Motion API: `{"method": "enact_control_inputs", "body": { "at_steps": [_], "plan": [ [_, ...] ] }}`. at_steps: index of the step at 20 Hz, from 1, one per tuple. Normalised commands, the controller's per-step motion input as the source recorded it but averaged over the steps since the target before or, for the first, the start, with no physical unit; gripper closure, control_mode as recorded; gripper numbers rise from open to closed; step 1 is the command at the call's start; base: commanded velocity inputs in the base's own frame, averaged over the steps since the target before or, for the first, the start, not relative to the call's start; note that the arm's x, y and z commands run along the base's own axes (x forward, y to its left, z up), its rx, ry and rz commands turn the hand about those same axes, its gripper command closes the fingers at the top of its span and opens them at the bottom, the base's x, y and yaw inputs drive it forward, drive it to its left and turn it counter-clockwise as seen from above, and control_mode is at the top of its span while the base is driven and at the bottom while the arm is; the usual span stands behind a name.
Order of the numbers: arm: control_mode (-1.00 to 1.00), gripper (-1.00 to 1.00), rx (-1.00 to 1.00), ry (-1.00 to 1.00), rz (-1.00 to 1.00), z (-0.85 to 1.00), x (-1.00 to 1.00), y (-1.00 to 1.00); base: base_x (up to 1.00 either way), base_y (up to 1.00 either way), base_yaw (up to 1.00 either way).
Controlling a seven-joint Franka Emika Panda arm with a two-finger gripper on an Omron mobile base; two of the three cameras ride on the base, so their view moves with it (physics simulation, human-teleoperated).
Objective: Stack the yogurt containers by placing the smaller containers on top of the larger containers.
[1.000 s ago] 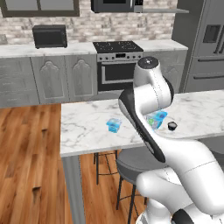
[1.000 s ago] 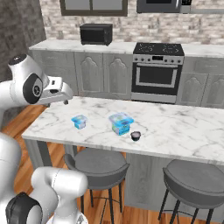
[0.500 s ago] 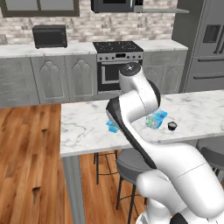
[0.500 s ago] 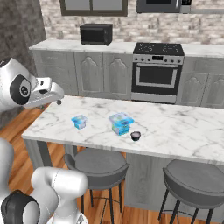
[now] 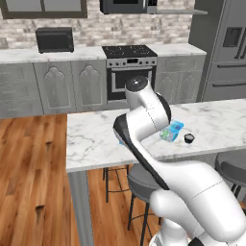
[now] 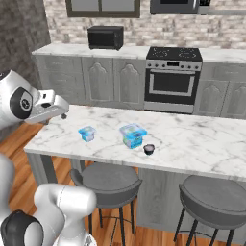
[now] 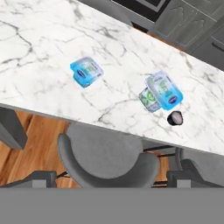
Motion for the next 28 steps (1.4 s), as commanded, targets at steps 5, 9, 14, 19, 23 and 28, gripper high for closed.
{"method": "enact_control_inputs", "body": {
  "at_steps": [5, 9, 14, 19, 23, 28],
  "plan": [
    [-1.00, -1.00, 0.00, 0.00, 0.00, -0.19, 0.00, 0.00, 0.00, 0.00, 0.00],
    [-1.00, -1.00, -0.02, 0.00, 0.00, -0.21, 0.00, 0.00, 0.00, 0.00, 0.00],
    [-1.00, -1.00, -0.09, 0.00, 0.00, -0.13, 0.00, 0.00, 0.00, 0.00, 0.00],
    [-1.00, -1.00, -0.04, 0.00, 0.00, -0.10, 0.00, 0.00, 0.00, 0.00, 0.00],
    [-1.00, -1.00, 0.00, 0.00, 0.00, -0.16, 0.00, 0.00, 0.00, 0.00, 0.00],
    [-1.00, -1.00, 0.00, 0.00, 0.01, -0.08, 0.00, 0.00, 0.00, 0.00, 0.00]
  ]
}}
